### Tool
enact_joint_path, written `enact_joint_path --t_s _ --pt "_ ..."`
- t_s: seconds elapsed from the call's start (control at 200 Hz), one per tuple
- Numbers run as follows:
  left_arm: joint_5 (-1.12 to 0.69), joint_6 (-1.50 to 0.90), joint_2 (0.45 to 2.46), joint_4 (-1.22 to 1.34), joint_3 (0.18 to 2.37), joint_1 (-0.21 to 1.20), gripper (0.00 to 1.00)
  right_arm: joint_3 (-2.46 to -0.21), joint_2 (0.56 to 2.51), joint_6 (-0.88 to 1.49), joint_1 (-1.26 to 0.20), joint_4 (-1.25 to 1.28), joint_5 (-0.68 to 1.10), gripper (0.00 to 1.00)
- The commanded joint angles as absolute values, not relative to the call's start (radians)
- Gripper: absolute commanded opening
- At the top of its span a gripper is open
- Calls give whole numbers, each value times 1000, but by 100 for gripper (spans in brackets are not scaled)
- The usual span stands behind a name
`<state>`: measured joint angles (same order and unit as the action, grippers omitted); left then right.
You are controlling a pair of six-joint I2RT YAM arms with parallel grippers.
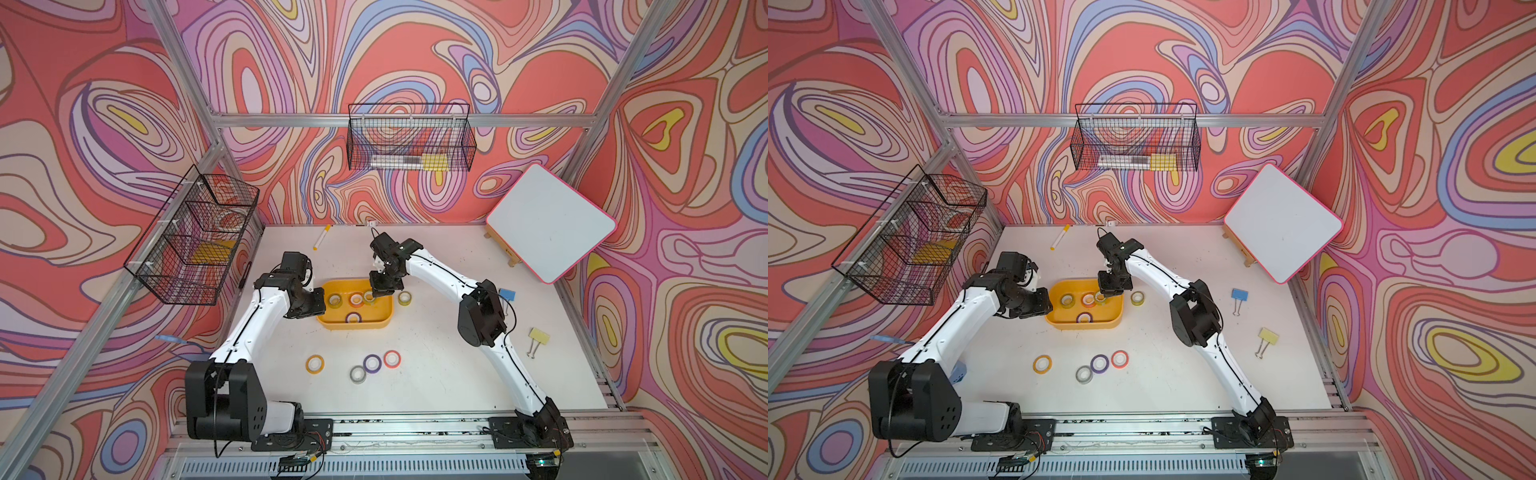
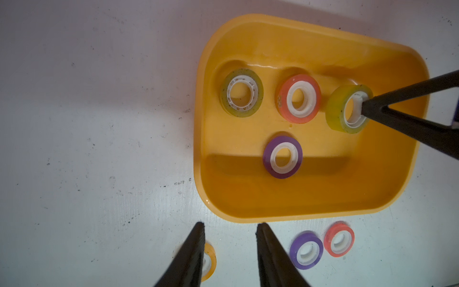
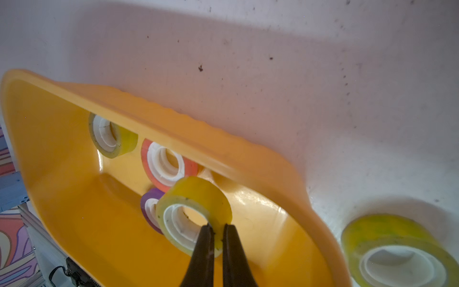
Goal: Put the transparent tape into the storage box
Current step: Place the tape in the storage box.
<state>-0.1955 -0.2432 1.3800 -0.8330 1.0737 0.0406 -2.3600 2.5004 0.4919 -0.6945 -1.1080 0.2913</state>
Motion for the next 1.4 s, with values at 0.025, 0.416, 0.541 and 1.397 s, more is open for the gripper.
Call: enact_joint_path --t_s 0.025,0.416,0.541,1.397 --pt "-208 -239 1376 -854 1068 43 40 -2388 2520 516 -688 -1107 263 9" --pt "-214 -239 1372 -854 1064 43 40 -2412 2567 551 -675 -1091 262 10" --pt "-218 -239 1378 -853 1066 42 41 -2414 2577 563 -672 -1083 261 10" --pt "-204 -241 1371 -856 1066 43 41 -2399 2407 560 -678 -1074 212 23"
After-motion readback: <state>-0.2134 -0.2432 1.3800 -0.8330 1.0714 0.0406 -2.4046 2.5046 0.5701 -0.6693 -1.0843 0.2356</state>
